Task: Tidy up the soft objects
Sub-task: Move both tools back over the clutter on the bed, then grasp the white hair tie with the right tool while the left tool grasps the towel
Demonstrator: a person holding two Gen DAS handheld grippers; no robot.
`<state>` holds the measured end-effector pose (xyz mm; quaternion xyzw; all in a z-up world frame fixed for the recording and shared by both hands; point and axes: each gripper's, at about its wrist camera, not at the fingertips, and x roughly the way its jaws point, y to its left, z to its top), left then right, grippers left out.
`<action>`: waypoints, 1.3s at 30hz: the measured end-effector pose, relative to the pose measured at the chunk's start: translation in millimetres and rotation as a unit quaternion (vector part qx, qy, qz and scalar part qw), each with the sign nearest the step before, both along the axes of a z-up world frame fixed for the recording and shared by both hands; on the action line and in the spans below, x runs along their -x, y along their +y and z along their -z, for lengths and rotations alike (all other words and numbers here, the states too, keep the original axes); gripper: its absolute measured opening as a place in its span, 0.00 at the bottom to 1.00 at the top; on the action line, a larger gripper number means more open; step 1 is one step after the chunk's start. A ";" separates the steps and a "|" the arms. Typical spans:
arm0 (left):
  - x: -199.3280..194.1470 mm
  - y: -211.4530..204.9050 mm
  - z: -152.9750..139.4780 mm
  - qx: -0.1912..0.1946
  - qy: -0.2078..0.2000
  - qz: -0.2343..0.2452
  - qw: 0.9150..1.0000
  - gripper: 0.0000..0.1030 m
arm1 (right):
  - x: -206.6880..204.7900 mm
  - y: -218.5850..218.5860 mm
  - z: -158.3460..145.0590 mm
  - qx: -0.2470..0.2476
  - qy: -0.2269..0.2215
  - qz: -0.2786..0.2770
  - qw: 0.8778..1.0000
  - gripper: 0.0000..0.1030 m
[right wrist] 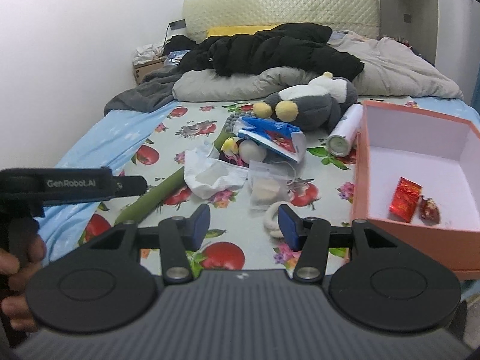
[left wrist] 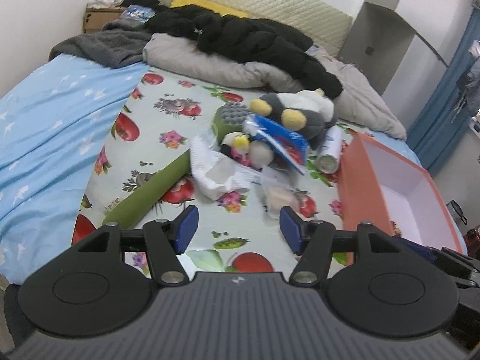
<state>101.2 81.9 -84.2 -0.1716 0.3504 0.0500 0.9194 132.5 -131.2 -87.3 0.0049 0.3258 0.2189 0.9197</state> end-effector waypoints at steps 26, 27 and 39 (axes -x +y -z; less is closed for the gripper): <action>-144.8 32.0 119.4 0.013 0.081 -0.022 0.996 0.64 | -129.9 14.1 117.2 0.053 0.136 0.005 0.989 0.72; -148.4 32.8 123.1 0.013 0.084 -0.023 0.996 0.64 | -132.8 14.6 120.7 0.056 0.139 0.003 0.989 0.72; -172.9 32.7 142.1 0.009 0.082 -0.024 0.996 0.25 | -140.8 30.7 134.3 0.102 0.122 -0.036 0.987 0.43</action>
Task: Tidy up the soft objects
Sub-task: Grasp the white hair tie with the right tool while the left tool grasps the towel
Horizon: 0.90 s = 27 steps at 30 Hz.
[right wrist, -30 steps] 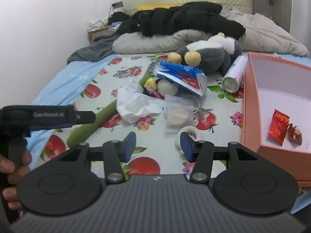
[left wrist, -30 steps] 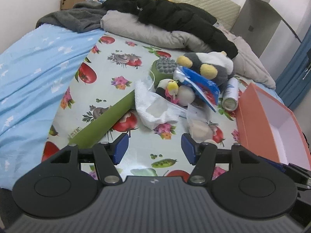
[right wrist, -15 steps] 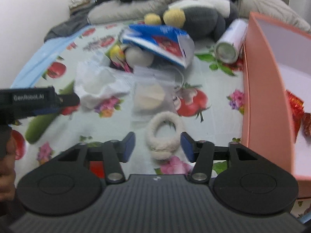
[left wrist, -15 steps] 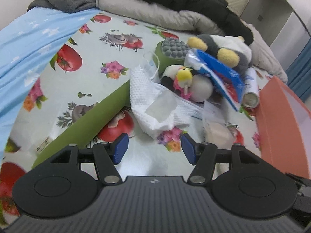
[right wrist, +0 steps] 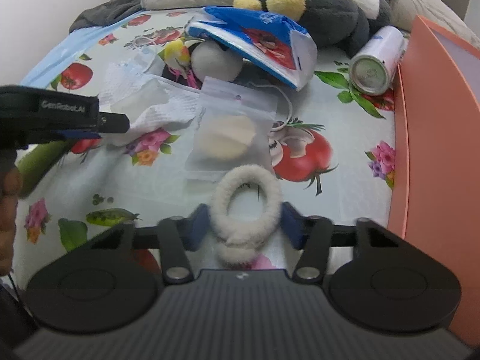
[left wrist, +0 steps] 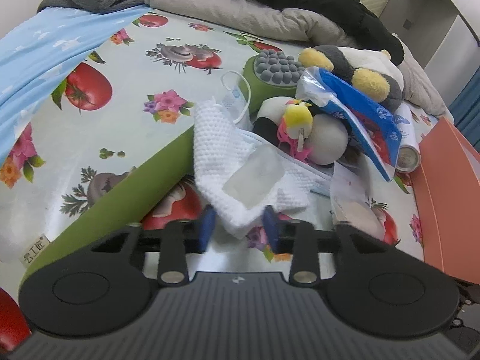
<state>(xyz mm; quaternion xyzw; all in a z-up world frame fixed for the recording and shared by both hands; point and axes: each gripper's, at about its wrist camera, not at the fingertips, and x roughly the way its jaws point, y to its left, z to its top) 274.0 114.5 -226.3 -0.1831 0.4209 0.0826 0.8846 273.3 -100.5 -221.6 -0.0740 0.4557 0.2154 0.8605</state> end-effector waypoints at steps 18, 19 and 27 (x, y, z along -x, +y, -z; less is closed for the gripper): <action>53.8 -21.4 -69.0 -0.010 -0.080 0.026 0.996 0.10 | 32.5 -18.4 -46.9 -0.018 -0.051 0.022 0.998 0.18; 60.2 -23.4 -71.5 -0.007 -0.082 0.027 0.996 0.10 | 36.5 -18.7 -48.6 -0.019 -0.053 0.021 0.998 0.18; 109.5 -28.0 -55.9 0.030 -0.049 0.023 0.998 0.10 | 63.5 -20.1 -43.4 -0.030 -0.032 0.015 0.999 0.18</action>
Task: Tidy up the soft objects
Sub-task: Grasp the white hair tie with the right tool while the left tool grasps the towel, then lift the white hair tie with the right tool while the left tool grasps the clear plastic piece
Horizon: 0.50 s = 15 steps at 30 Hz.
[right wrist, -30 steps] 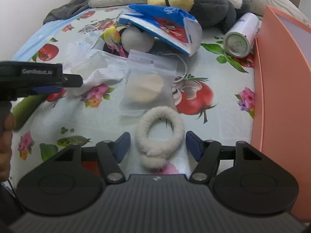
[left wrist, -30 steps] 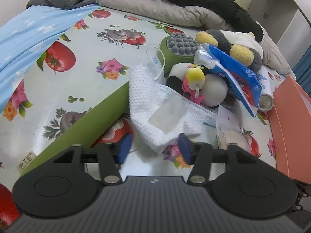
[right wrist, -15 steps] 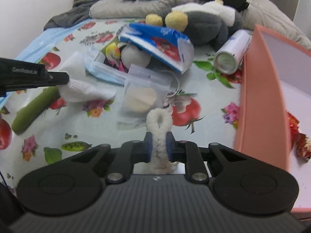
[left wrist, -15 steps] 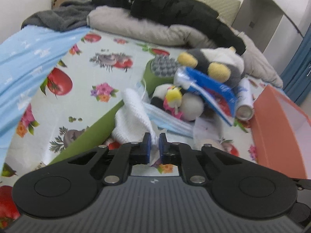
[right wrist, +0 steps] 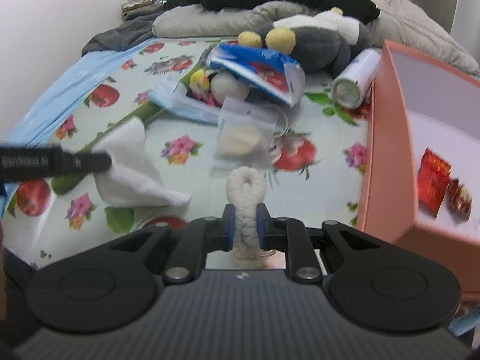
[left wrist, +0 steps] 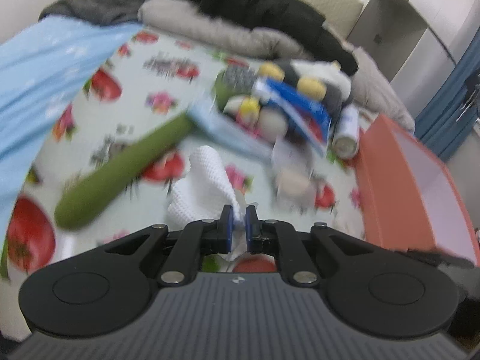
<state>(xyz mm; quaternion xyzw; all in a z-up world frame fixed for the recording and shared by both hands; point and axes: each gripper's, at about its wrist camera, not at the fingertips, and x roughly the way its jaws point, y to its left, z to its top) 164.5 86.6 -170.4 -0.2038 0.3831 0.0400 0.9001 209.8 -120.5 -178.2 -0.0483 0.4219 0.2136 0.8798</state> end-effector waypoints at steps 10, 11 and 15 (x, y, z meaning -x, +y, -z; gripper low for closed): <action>31.4 8.2 16.6 -0.024 0.046 0.014 0.999 0.45 | 7.3 1.4 21.7 0.009 0.029 -0.004 1.000 0.18; 32.6 7.5 12.9 -0.032 0.040 0.018 0.999 0.45 | 6.8 1.8 22.2 0.011 0.029 -0.004 1.000 0.18; 26.5 4.7 0.1 -0.061 0.016 0.039 0.997 0.45 | 4.1 2.4 23.0 0.013 0.027 -0.004 1.000 0.18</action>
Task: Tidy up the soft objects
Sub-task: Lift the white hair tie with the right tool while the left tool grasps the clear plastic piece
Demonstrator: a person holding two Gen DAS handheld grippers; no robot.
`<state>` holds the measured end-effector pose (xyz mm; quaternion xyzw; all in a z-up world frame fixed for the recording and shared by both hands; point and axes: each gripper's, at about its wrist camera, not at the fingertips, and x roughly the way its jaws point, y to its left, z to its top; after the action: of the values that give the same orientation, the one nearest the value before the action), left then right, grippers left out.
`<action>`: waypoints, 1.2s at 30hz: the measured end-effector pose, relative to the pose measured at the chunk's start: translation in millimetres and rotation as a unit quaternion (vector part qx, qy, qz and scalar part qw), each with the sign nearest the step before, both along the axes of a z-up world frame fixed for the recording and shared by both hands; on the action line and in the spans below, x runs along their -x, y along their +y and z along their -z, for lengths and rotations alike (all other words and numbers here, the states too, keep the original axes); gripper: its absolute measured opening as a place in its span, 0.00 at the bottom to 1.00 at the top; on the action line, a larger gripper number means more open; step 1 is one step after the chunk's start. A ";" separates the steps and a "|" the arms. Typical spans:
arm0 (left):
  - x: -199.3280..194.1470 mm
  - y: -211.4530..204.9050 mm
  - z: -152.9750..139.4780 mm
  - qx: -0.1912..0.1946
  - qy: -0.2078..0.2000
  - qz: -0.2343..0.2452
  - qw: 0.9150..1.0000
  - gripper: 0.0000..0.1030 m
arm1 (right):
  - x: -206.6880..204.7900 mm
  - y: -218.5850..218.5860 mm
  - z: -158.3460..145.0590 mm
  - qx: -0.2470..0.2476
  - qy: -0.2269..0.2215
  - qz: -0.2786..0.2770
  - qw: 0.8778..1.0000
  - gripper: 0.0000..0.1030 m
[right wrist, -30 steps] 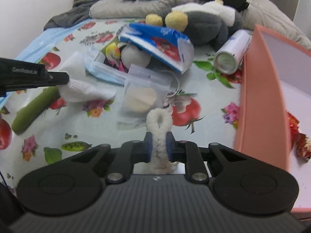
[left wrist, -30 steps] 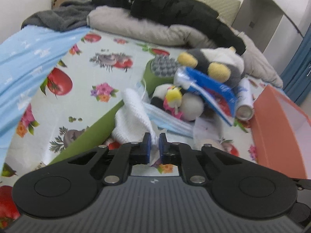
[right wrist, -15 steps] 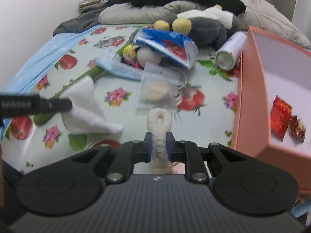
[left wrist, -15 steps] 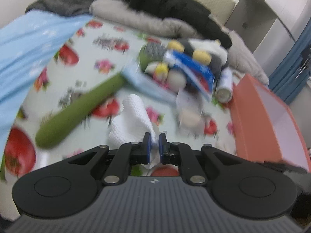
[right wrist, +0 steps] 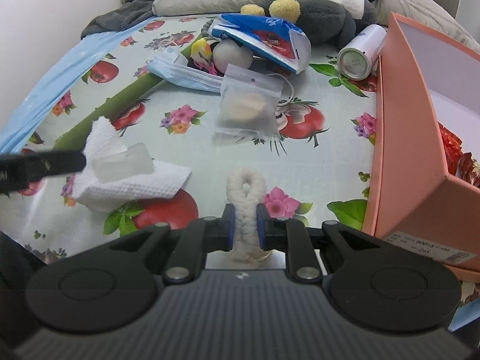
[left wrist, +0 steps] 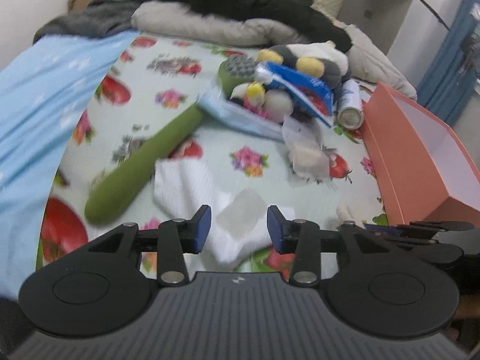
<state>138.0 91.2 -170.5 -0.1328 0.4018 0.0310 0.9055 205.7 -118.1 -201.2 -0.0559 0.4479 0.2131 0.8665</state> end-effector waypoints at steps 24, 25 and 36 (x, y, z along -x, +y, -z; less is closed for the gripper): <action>-71.1 -33.7 48.9 -0.114 0.064 0.104 0.986 0.43 | -17.4 -5.3 17.1 -0.006 0.026 0.003 1.000 0.18; -71.3 -34.1 49.6 -0.113 0.063 0.102 0.986 0.42 | -16.9 -5.5 16.9 -0.004 0.026 0.003 1.000 0.18; -66.6 -37.6 37.1 -0.108 0.025 0.071 0.991 0.20 | -10.0 -15.0 -5.0 -0.006 0.003 0.012 1.000 0.16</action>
<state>204.6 53.7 -207.6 -0.0042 0.4269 0.0134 0.9042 215.8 -133.2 -196.1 -0.0448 0.4497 0.2059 0.8680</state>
